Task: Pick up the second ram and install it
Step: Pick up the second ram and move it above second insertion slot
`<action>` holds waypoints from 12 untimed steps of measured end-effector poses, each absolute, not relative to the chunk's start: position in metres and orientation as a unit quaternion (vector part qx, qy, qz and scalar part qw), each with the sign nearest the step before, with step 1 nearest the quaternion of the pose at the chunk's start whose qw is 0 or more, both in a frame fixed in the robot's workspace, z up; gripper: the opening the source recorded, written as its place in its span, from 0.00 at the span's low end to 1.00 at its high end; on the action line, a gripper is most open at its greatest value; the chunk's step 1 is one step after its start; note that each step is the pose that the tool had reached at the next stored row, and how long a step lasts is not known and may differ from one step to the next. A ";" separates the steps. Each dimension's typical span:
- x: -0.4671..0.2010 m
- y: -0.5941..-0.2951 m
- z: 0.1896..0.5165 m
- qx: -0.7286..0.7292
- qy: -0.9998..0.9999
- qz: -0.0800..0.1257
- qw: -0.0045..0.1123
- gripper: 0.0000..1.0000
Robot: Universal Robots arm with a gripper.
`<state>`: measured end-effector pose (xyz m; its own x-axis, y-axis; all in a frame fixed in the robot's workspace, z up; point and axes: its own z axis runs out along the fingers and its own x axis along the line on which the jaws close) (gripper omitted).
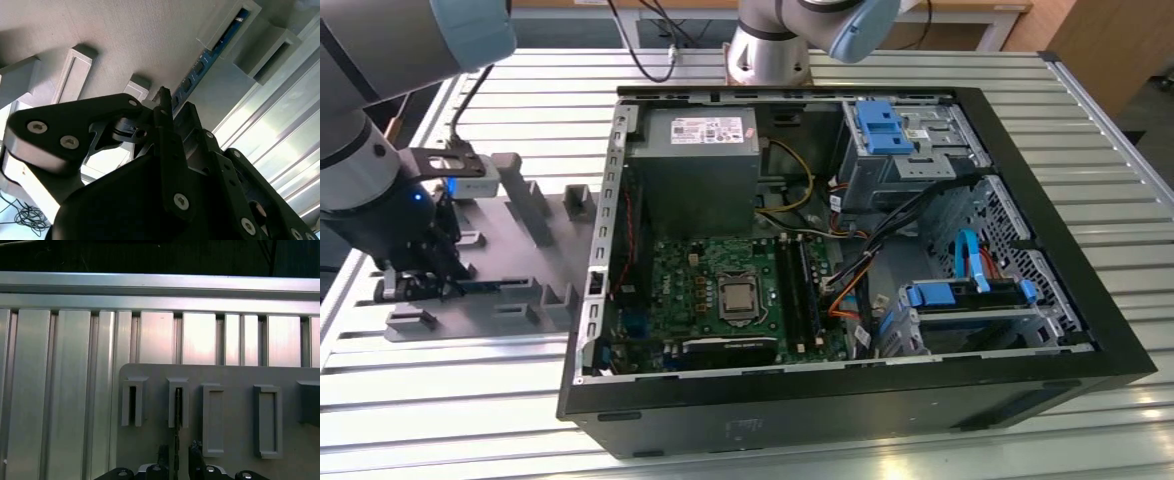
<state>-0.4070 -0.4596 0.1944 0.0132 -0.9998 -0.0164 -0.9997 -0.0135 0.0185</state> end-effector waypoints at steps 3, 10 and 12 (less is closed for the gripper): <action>-0.407 -0.460 0.193 0.712 -0.702 -0.012 0.001 0.29; -0.406 -0.460 0.191 0.712 -0.702 -0.012 0.001 0.29; -0.406 -0.460 0.191 0.712 -0.702 -0.012 0.001 0.29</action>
<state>-0.4059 -0.4595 0.1906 0.0132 -0.9998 -0.0164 -0.9997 -0.0135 0.0185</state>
